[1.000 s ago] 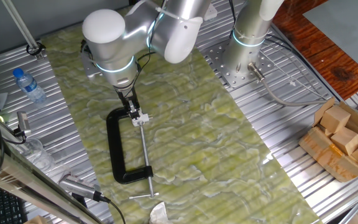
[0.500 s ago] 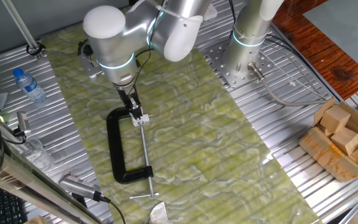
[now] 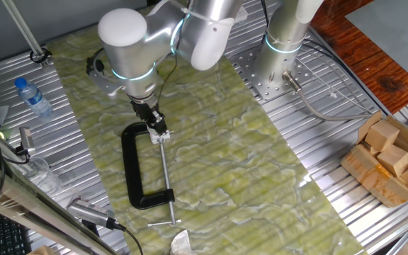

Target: Install the light bulb by rotating it

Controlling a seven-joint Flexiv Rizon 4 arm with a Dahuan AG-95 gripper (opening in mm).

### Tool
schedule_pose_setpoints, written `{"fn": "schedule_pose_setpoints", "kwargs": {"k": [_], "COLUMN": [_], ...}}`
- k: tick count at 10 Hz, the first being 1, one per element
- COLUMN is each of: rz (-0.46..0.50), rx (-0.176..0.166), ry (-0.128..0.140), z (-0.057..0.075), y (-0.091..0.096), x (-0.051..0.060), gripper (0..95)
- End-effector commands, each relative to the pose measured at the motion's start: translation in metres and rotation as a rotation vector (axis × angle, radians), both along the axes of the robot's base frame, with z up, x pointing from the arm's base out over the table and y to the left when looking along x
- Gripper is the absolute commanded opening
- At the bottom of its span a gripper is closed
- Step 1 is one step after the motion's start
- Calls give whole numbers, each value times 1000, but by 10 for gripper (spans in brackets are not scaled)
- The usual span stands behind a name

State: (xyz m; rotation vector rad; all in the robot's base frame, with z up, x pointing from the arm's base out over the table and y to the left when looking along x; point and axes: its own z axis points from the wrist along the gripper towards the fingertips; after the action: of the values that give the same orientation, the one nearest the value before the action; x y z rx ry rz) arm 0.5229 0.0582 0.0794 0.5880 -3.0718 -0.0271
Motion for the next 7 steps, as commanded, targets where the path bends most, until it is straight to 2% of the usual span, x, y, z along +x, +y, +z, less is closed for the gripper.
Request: {"fn": "schedule_pose_setpoints", "kwargs": {"k": [1,4,7], "rz": [407,513,578], "rx": [7,6,6], "ry": [-31,-33,-37], "z": [1,1,1], "y": [6,6,6], "x": [-2,-1,4], "gripper": [760,760,760]}}
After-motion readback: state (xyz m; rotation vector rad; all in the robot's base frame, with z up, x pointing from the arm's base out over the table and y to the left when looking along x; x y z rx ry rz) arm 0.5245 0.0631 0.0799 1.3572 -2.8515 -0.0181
